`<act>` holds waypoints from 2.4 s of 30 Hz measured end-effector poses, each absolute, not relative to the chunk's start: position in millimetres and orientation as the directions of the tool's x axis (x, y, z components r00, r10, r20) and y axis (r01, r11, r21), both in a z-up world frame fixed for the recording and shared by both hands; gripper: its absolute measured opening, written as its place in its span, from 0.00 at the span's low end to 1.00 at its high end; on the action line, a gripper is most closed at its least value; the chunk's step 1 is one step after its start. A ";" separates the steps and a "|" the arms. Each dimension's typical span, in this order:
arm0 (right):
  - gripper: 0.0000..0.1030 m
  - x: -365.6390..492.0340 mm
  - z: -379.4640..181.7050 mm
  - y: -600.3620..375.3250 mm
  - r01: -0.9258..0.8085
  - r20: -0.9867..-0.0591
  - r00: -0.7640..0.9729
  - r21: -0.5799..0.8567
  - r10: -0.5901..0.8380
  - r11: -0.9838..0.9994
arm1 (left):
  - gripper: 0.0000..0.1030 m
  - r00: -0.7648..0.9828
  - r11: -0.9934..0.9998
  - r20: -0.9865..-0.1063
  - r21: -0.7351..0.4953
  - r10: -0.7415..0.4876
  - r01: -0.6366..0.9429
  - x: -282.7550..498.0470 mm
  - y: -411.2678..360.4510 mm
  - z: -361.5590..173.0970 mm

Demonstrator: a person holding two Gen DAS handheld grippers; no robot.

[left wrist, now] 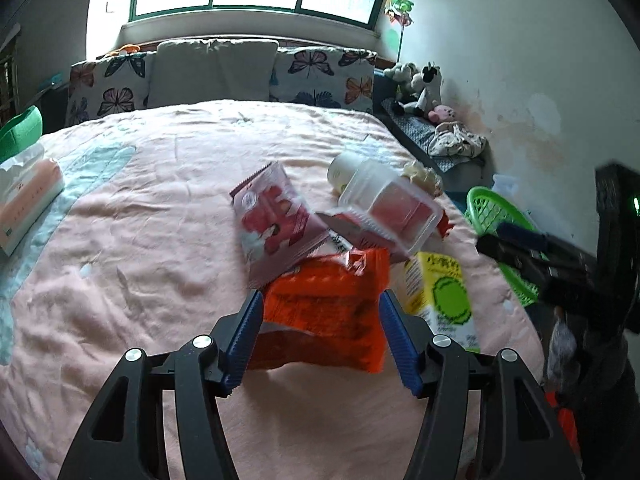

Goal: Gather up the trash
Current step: 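Grasp the pink snack wrapper with the left tool while the right tool grasps the clear tray, then carry the clear tray to the green basket and release it with the right tool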

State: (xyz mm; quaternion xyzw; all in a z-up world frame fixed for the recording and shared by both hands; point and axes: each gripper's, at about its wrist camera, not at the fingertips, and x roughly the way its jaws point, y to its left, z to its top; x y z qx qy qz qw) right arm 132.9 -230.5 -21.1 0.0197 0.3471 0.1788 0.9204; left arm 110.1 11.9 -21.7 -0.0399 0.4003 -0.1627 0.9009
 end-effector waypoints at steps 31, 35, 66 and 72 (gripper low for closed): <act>0.40 197.8 -41.3 -196.0 -0.377 -0.685 0.610 0.190 0.398 0.906 | 0.78 0.520 0.920 -0.774 -0.385 -0.363 0.069 248.1 37.3 -46.9; 0.32 199.0 -42.1 -196.4 -0.378 -0.685 0.605 0.201 0.406 0.904 | 0.78 0.497 0.910 -0.780 -0.412 -0.379 0.049 258.9 39.8 -53.9; 0.26 188.6 -34.0 -199.5 -0.370 -0.667 0.622 0.209 0.409 0.905 | 0.35 0.525 0.904 -0.743 -0.402 -0.414 0.144 247.8 31.0 -41.3; 0.26 182.7 -28.4 -201.0 -0.365 -0.651 0.641 0.207 0.406 0.908 | 0.34 0.553 0.898 -0.716 -0.412 -0.426 0.158 236.9 36.3 -24.7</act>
